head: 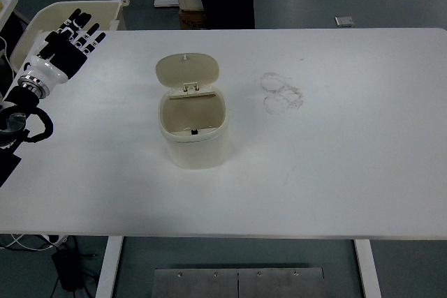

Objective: Close trash bin

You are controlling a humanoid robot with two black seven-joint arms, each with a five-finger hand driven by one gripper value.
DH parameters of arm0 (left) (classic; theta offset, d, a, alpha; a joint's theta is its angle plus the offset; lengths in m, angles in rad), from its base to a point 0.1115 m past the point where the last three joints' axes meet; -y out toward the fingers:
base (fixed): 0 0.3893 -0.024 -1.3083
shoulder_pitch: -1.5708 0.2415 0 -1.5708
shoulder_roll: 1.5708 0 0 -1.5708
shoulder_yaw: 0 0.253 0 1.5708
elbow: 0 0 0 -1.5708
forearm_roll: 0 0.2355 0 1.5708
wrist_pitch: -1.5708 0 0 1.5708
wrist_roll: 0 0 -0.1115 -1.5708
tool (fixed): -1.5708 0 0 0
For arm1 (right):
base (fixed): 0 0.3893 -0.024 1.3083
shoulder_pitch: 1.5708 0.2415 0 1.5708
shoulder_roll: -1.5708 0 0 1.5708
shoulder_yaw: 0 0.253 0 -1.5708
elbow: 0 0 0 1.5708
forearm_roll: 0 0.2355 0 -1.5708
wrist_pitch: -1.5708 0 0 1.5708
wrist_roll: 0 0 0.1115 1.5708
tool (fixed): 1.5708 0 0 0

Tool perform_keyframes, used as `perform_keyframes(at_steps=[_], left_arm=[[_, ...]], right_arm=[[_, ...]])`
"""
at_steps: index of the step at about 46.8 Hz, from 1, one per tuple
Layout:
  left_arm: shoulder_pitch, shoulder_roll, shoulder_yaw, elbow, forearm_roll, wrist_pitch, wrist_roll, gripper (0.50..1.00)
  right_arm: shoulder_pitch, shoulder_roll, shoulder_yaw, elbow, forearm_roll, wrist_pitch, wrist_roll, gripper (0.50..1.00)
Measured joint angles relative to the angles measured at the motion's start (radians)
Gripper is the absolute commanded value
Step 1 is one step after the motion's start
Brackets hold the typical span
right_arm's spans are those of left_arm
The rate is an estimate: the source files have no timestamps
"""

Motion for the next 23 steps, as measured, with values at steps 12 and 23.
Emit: perform_keyframes(at_steps=[12, 23], left_arm=[[0.001, 0.000, -0.001, -0.044, -0.003, 0.015, 0.000, 1.000], [0.005, 0.019, -0.001, -0.136, -0.005, 0.054, 0.000, 1.000]], right_arm=[[0.000, 0.000, 0.000, 0.000, 0.000, 0.000, 0.000, 0.993], [0.000, 0.000, 0.000, 0.000, 0.000, 0.000, 0.000, 0.993]])
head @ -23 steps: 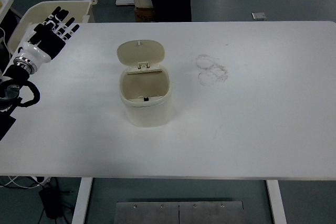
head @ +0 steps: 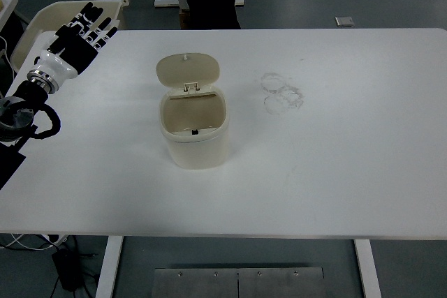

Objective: Close trash bin

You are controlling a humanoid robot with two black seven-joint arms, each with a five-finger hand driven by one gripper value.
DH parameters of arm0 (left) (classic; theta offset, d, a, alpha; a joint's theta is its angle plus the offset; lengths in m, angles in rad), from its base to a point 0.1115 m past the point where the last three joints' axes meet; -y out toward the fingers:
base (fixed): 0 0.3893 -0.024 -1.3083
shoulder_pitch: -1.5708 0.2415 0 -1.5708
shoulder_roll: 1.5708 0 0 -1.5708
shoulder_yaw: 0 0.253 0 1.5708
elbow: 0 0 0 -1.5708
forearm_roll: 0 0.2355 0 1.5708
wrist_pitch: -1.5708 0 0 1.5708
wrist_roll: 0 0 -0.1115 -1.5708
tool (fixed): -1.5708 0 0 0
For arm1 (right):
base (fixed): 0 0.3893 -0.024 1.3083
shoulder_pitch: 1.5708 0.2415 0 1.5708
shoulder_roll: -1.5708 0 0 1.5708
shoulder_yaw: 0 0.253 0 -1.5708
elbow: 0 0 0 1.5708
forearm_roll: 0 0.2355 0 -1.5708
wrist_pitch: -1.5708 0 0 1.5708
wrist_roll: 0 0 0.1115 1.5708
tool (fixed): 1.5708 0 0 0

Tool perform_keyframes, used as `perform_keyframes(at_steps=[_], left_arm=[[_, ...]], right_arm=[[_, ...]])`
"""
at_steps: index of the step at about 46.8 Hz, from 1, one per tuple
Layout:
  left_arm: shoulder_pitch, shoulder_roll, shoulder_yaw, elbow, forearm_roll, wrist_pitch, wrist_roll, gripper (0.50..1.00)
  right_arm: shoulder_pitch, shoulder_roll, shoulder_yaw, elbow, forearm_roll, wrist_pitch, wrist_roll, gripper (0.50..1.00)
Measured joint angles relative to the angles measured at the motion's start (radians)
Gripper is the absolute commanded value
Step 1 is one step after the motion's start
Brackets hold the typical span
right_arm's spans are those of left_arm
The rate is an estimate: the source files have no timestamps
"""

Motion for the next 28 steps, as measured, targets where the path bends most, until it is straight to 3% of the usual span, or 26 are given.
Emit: perform_keyframes(at_steps=[8, 28], left_arm=[[0.017, 0.094, 0.001, -0.138, 0.002, 0.017, 0.000, 1.000], [0.008, 0.230, 0.016, -0.305, 0.009, 0.081, 0.006, 1.000]], right_arm=[[0.000, 0.000, 0.000, 0.000, 0.000, 0.000, 0.000, 0.993], [0.000, 0.000, 0.000, 0.000, 0.000, 0.000, 0.000, 0.993]])
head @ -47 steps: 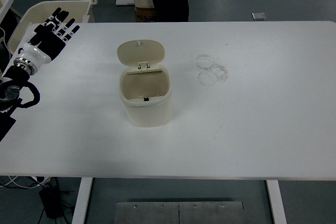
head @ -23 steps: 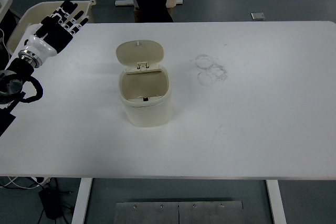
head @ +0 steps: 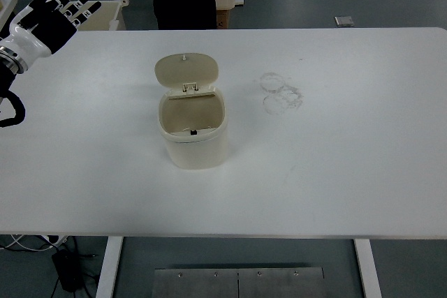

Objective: Close trash bin

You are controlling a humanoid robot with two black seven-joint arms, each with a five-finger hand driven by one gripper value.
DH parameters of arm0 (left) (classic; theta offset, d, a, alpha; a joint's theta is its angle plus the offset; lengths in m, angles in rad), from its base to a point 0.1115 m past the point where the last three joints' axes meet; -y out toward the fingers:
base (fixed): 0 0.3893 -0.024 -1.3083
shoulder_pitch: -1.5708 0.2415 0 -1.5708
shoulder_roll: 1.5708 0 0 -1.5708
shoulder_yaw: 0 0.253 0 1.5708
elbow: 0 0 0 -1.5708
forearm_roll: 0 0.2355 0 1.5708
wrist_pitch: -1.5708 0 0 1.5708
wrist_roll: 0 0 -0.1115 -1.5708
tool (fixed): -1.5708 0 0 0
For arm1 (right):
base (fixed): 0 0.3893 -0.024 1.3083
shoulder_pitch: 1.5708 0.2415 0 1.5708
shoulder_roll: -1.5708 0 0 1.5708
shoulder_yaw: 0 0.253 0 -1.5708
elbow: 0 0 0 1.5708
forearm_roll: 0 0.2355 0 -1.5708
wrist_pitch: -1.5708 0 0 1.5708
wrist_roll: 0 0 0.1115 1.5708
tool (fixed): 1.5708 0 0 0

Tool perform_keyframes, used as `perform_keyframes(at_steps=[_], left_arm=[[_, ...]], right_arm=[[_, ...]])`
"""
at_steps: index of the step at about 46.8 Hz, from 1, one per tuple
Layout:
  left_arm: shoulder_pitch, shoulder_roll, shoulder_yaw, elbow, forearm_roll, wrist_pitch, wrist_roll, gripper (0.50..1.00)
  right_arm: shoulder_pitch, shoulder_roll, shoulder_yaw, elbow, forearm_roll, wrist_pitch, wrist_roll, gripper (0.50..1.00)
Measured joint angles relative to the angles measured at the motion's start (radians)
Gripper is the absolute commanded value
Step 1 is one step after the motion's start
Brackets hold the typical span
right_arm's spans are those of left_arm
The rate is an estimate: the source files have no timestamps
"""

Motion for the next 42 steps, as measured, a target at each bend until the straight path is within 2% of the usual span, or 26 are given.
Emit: perform_keyframes(at_steps=[6, 19, 25, 30, 36, 42], left_arm=[[-0.005, 0.035, 0.006, -0.030, 0.018, 0.016, 0.000, 1.000], [-0.019, 0.078, 0.010, -0.138, 0.157, 0.002, 0.009, 1.000], [-0.037, 0.090, 0.016, -0.176, 0.224, -0.009, 0.014, 1.000], [-0.065, 0.093, 0.032, -0.204, 0.289, -0.014, 0.042, 1.000], [-0.100, 0.093, 0.056, -0.214, 0.361, -0.017, 0.054, 1.000], [-0.138, 0.094, 0.111, -0.231, 0.411, -0.049, 0.060, 1.000]], right_arm=[[0.000, 0.000, 0.000, 0.000, 0.000, 0.000, 0.000, 0.993], [0.000, 0.000, 0.000, 0.000, 0.000, 0.000, 0.000, 0.993], [0.000, 0.000, 0.000, 0.000, 0.000, 0.000, 0.000, 0.993], [0.000, 0.000, 0.000, 0.000, 0.000, 0.000, 0.000, 0.993], [0.000, 0.000, 0.000, 0.000, 0.000, 0.000, 0.000, 0.993], [0.000, 0.000, 0.000, 0.000, 0.000, 0.000, 0.000, 0.993]])
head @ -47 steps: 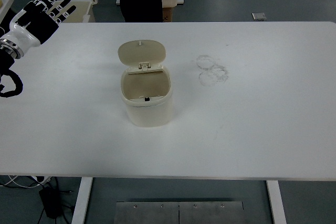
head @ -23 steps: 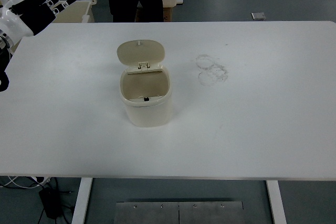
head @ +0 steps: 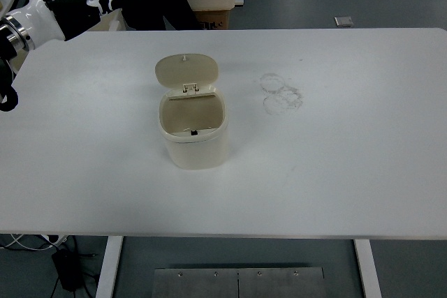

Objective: Close trash bin

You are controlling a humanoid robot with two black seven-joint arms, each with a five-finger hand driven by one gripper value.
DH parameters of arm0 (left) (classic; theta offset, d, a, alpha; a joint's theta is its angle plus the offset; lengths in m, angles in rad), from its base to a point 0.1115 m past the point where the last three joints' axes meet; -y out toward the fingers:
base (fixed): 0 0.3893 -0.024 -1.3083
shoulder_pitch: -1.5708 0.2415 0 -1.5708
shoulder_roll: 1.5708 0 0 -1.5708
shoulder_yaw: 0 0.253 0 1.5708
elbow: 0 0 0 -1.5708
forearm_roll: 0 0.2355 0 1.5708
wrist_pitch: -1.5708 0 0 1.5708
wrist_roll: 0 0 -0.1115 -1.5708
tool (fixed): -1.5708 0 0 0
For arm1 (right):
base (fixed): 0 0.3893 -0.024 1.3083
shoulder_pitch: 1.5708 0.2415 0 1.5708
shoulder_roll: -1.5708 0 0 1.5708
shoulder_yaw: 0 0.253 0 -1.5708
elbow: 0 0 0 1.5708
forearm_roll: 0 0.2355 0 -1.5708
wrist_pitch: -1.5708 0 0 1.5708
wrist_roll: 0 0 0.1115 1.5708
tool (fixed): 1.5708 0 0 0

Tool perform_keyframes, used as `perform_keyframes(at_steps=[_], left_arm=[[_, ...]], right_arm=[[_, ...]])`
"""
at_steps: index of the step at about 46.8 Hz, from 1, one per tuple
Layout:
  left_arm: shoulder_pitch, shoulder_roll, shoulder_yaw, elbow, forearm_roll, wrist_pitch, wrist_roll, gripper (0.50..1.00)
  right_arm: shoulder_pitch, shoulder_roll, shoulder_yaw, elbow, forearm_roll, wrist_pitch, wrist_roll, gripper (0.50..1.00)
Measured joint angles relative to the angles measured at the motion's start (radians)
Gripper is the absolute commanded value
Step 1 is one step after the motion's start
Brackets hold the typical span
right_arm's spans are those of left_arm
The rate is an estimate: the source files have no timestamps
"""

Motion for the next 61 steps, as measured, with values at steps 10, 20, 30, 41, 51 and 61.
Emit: perform_keyframes(at_steps=[10, 20, 30, 41, 51, 61], left_arm=[[-0.082, 0.004, 0.112, -0.023, 0.061, -0.037, 0.012, 1.000], [-0.121, 0.021, 0.208, -0.089, 0.081, -0.042, 0.028, 1.000], [-0.136, 0.065, 0.224, -0.187, 0.126, -0.051, 0.034, 1.000], [-0.154, 0.072, 0.238, -0.224, 0.130, -0.054, 0.036, 1.000], [-0.167, 0.072, 0.289, -0.230, 0.130, -0.054, 0.037, 1.000], [-0.190, 0.071, 0.354, -0.263, 0.133, -0.060, 0.038, 1.000]], right_arm=[[0.000, 0.000, 0.000, 0.000, 0.000, 0.000, 0.000, 0.993], [0.000, 0.000, 0.000, 0.000, 0.000, 0.000, 0.000, 0.993], [0.000, 0.000, 0.000, 0.000, 0.000, 0.000, 0.000, 0.993], [0.000, 0.000, 0.000, 0.000, 0.000, 0.000, 0.000, 0.993], [0.000, 0.000, 0.000, 0.000, 0.000, 0.000, 0.000, 0.993], [0.000, 0.000, 0.000, 0.000, 0.000, 0.000, 0.000, 0.993]])
